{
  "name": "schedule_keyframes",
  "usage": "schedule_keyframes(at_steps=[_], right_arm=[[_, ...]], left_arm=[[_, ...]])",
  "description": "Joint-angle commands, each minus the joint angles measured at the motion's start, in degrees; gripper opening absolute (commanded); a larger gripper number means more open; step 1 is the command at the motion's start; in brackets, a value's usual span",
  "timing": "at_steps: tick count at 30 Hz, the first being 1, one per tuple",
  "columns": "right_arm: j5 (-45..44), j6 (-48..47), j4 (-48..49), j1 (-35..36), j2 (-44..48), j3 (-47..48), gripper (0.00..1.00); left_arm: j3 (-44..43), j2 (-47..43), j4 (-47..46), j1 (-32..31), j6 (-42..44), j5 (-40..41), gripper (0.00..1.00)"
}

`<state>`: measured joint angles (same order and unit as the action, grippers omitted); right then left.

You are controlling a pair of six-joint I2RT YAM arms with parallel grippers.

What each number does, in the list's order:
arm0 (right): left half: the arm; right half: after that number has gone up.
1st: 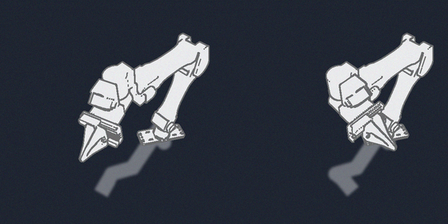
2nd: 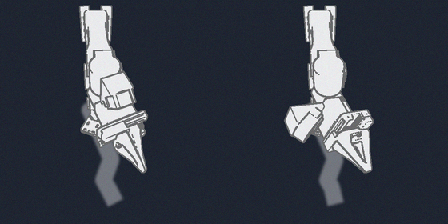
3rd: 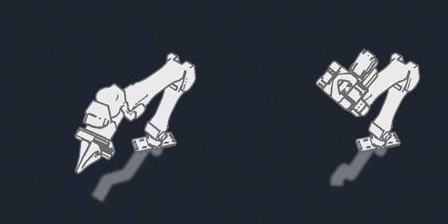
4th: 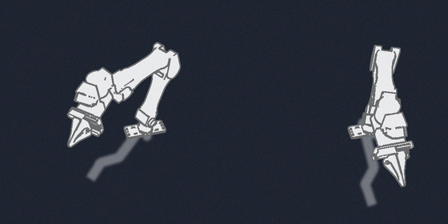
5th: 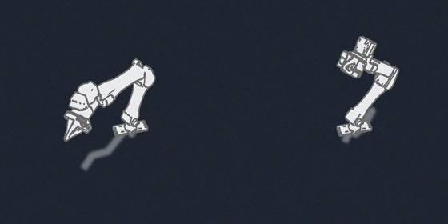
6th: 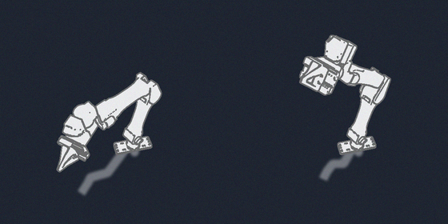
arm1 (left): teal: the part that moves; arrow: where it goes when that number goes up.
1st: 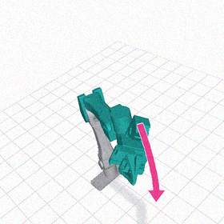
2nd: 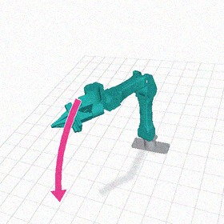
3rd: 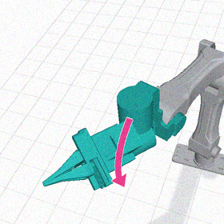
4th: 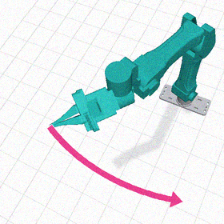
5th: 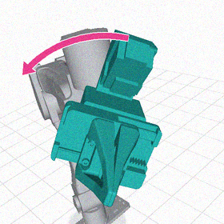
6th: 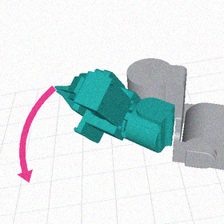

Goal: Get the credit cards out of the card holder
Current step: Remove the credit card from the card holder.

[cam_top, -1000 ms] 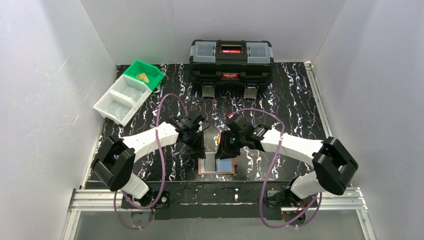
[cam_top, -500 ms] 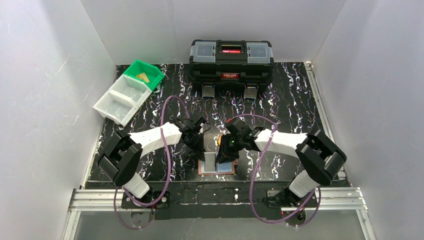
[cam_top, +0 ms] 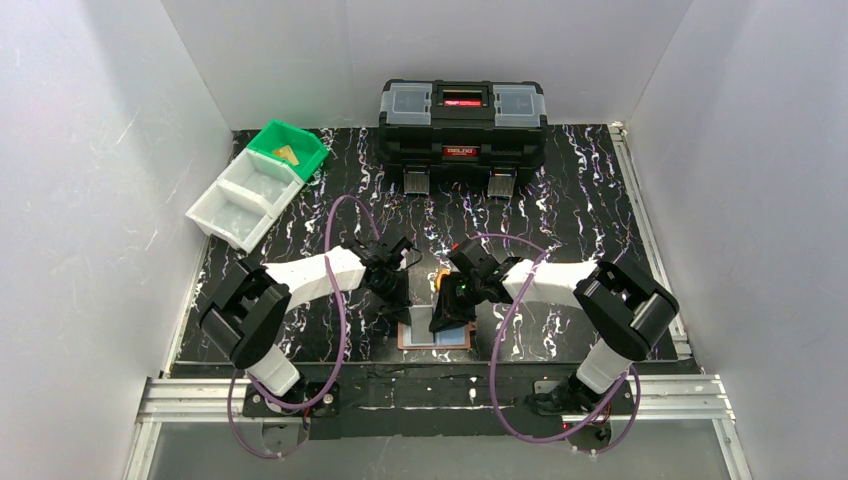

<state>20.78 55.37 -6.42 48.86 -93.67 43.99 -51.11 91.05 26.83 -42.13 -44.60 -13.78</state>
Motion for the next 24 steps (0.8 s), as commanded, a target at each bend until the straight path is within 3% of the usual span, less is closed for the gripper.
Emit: schedule_keyframes(at_steps=[1,16,24], right_arm=[[1.2,0.4,2.2,-0.1,-1.1,-0.8,0.27],[3.9,0.6,5.8,-1.0,-0.4,-2.4,0.34],[5.6,1.5,10.8,-4.8,3.5,-8.0,0.38]], left_arm=[[0.2,1.8,0.7,-0.7,-1.0,0.6,0.01],[0.2,3.7,2.1,-3.0,-5.8,3.5,0.00],[1.3,3.1,3.9,-3.1,-8.7,6.7,0.00]])
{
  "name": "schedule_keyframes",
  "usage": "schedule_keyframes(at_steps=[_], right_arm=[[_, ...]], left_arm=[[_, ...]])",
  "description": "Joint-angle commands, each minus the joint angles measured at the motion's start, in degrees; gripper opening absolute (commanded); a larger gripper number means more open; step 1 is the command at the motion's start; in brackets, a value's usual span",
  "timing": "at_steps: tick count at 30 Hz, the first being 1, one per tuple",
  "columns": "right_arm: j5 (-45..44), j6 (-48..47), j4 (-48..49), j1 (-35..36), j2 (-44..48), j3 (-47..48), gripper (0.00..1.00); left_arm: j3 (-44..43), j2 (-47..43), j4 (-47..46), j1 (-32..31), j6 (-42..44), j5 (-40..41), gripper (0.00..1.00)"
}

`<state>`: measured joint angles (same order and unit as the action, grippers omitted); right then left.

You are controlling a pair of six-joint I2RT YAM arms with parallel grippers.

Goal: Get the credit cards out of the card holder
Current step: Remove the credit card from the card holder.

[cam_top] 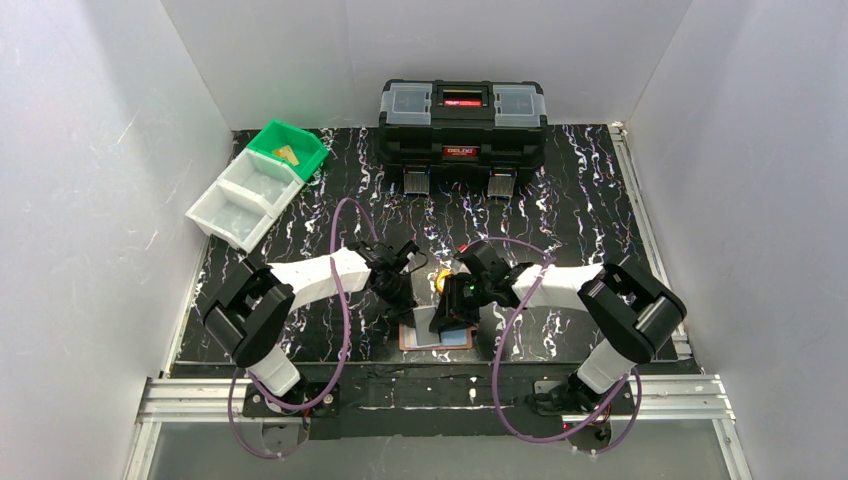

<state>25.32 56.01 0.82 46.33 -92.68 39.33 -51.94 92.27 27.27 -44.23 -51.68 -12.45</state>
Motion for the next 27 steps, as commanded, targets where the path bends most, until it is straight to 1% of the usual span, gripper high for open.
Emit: schedule_keyframes(at_steps=[1,7,11,16,19,27], right_arm=[[1.6,1.2,4.6,-2.8,3.0,-4.1,0.39],[4.8,4.2,11.3,-4.5,3.7,-7.8,0.38],[5.3,4.6,12.2,-4.5,3.2,-7.9,0.29],[5.8,5.4,13.7,-4.5,2.1,-8.0,0.21],[6.0,5.6,14.2,-4.5,1.6,-8.0,0.18],[5.4,5.5,14.0,-4.5,1.3,-8.6,0.17]], left_arm=[[2.2,2.0,3.4,-1.0,-2.0,5.3,0.00],[2.6,2.2,3.2,-1.0,-2.8,5.4,0.00],[2.6,2.3,3.1,-1.0,-3.0,5.2,0.00],[2.8,2.3,2.8,-1.0,-3.1,5.0,0.00],[2.7,2.4,2.7,-1.0,-3.1,4.8,0.00],[2.7,2.6,2.6,-1.0,-3.0,4.7,0.00]])
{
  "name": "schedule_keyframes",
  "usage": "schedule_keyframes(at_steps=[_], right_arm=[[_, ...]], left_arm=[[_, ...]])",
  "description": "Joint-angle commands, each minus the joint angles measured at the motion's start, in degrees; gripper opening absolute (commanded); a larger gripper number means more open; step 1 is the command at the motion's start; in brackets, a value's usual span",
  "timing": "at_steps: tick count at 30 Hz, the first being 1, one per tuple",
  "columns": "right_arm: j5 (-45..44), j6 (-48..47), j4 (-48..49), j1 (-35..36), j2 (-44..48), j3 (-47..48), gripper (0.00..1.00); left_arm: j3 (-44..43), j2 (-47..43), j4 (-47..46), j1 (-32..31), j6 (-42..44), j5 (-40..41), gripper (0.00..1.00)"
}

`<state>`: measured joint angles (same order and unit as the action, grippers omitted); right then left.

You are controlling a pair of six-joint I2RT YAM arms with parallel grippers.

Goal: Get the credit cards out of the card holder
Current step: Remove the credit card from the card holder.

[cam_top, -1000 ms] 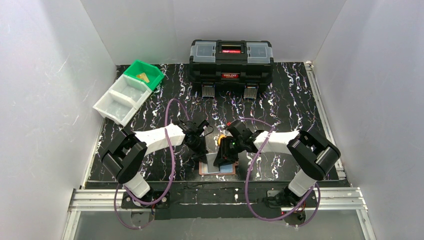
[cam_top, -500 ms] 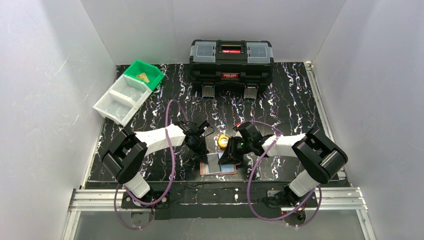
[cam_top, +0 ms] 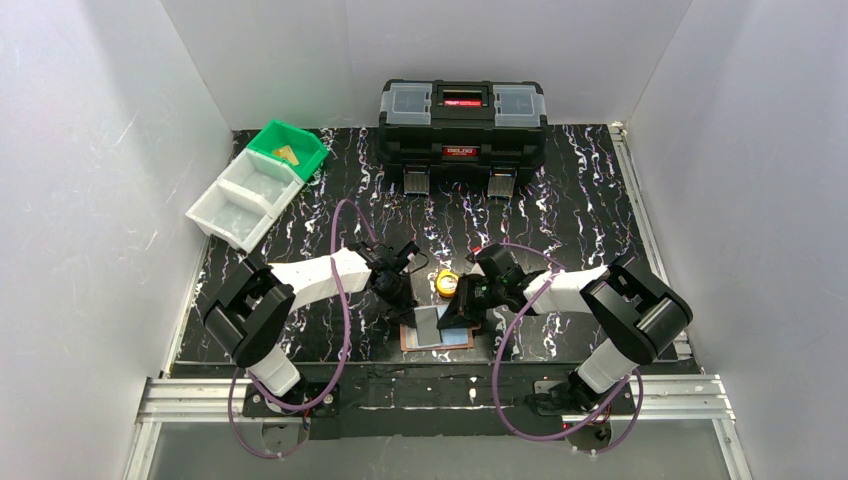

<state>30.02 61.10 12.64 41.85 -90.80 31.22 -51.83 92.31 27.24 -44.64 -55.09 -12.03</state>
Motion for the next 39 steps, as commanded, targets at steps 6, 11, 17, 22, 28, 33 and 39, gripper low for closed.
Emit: schedule_keyframes(at_steps=[6,11,17,22,28,33,39], right_arm=[[1.0,0.7,3.1,0.0,-1.3,-0.6,0.17],[1.0,0.9,3.4,0.0,-1.1,-0.7,0.09],[0.5,0.9,2.9,-0.1,-0.7,-0.9,0.01],[0.0,0.5,2.4,-0.8,0.1,-1.9,0.01],[-0.5,-0.2,1.6,-2.0,1.3,-2.9,0.01],[-0.4,-0.2,1.5,-2.1,1.6,-3.2,0.01],[-0.4,-0.3,1.9,-2.2,1.9,-3.5,0.08]], left_arm=[[2.4,2.8,2.6,-0.6,0.4,4.2,0.00],[2.5,2.8,2.6,-0.6,0.3,4.4,0.00],[2.9,2.4,3.4,-0.5,0.1,5.3,0.00],[4.1,1.4,3.9,0.5,0.1,5.8,0.00],[5.2,0.6,3.9,1.2,0.4,5.7,0.00],[4.7,0.9,4.0,1.3,0.6,5.8,0.00],[4.4,1.3,4.0,1.3,0.3,5.7,0.00]])
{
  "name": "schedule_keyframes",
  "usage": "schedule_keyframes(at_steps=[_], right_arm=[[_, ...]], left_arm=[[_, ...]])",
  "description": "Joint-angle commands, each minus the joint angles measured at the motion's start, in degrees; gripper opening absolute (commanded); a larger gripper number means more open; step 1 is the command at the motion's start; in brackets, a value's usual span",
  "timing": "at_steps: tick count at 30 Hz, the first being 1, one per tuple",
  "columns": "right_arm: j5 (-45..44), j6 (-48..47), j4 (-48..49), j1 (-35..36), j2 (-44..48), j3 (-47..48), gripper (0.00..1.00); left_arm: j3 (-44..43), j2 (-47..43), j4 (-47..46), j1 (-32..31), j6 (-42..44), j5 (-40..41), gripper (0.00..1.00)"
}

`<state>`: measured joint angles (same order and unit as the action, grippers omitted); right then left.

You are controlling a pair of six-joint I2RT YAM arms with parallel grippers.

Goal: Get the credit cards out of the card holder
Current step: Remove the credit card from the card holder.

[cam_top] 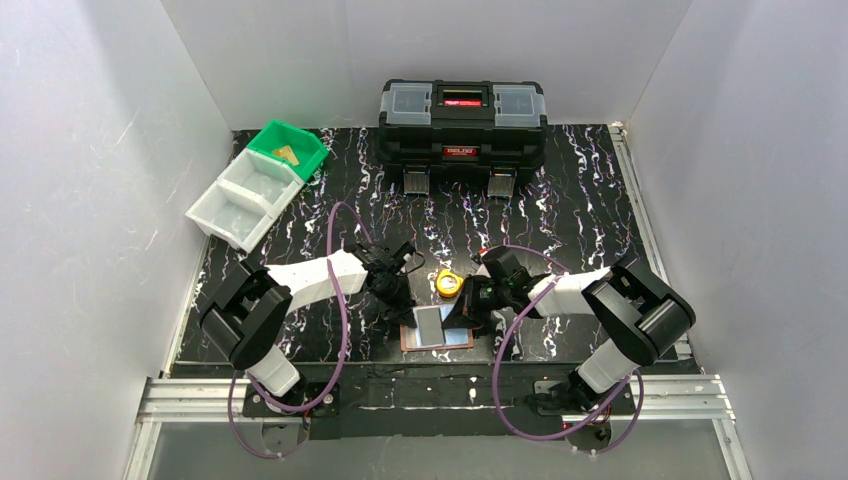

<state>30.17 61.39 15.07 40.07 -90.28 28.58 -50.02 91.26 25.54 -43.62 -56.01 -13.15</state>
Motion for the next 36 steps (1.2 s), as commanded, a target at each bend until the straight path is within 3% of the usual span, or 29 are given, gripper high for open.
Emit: schedule_keyframes(at_steps=[1,7,13,16,28,36], right_arm=[[-0.6,-0.5,-0.5,-0.4,1.4,-0.9,0.08],[-0.4,-0.3,0.0,-0.4,1.2,-1.1,0.09],[0.4,-0.2,1.2,-0.5,0.8,-0.9,0.30],[1.1,0.0,2.2,-0.4,0.3,-0.8,0.32],[3.3,1.8,6.5,-0.4,-3.4,-0.2,0.25],[2.7,2.5,7.4,-0.4,-2.8,-1.5,0.12]], left_arm=[[2.6,2.3,5.7,0.2,1.2,6.9,0.00],[2.6,2.3,5.8,0.3,1.5,6.8,0.00],[2.7,2.3,5.7,0.3,1.6,6.5,0.00],[2.4,2.3,5.7,0.3,1.8,6.2,0.00],[1.5,3.0,5.4,0.2,2.2,5.6,0.00],[1.8,2.8,5.6,0.3,2.2,5.9,0.00]])
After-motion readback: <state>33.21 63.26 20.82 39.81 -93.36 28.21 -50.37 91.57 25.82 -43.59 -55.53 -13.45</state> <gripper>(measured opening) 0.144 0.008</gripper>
